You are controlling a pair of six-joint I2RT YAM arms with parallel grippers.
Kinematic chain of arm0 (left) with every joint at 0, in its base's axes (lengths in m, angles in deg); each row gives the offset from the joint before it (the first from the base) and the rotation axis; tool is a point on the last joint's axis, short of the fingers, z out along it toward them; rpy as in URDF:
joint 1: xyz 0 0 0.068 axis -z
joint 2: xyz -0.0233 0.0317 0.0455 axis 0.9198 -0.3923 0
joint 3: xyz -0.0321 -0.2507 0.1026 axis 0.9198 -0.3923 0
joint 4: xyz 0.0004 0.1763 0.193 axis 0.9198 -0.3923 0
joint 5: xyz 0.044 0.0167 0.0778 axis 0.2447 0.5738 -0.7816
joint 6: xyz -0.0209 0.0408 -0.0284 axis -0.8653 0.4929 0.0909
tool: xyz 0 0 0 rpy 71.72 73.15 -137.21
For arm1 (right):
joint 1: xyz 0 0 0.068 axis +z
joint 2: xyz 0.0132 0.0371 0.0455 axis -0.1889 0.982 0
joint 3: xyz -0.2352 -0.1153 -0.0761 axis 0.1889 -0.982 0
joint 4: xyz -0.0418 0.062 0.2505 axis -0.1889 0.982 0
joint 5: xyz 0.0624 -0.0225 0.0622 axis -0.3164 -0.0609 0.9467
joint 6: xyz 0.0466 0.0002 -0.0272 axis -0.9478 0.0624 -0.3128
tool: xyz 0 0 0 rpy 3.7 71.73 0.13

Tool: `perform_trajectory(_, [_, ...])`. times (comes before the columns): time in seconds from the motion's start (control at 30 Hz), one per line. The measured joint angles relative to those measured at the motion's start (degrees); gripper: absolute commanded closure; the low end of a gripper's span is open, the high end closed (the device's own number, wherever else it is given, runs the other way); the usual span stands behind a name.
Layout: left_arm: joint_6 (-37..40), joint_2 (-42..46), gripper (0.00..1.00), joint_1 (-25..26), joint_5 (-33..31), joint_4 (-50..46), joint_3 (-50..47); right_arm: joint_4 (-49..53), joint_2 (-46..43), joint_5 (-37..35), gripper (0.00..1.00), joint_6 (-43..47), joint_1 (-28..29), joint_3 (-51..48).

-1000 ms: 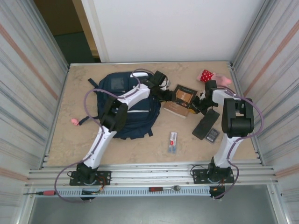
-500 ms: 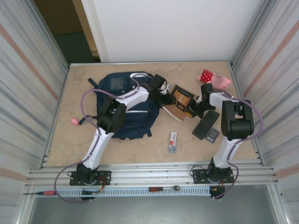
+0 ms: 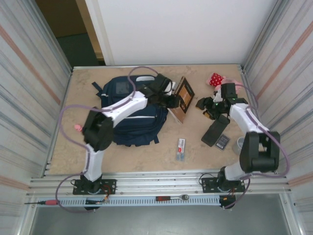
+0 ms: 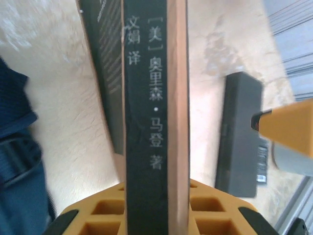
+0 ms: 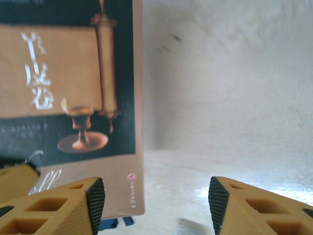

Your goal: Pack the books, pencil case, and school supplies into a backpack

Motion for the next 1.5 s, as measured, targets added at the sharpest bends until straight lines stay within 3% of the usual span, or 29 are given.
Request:
perform_trajectory(0.2, [1.6,21.1,1.0,-0.4,2.1,17.1,-20.3,-3.4,-19.1,0.6,0.28,5.3,0.5,-3.5])
perform_trajectory(0.3, [1.2,26.8,1.0,-0.4,5.1,23.9,-26.9,-6.1,-28.7,1.4,0.12,7.3,1.1,-6.3])
perform_trajectory(0.47, [0.9,31.0,1.0,0.0,10.3,32.0,-33.2,-10.1,-39.2,3.8,0.05,7.6,3.6,-9.8])
perform_trajectory(0.67, [-2.1,32.4,1.0,0.1,15.7,39.8,-35.9,-12.2,-39.9,8.3,0.03,6.1,6.8,-10.9])
perform_trajectory(1.2, [-9.9,32.3,1.0,2.6,22.9,54.8,-36.6,-19.7,-34.4,22.5,0.0,0.2,6.7,-12.1])
perform_trajectory(1.33, [-10.4,32.4,1.0,2.6,22.4,55.8,-37.4,-24.0,-33.7,28.1,0.08,-2.4,7.0,-13.0])
perform_trajectory(1.5, [-10.4,32.6,1.0,1.6,21.2,55.9,-38.0,-25.9,-35.5,30.4,0.37,-3.5,7.3,-13.0])
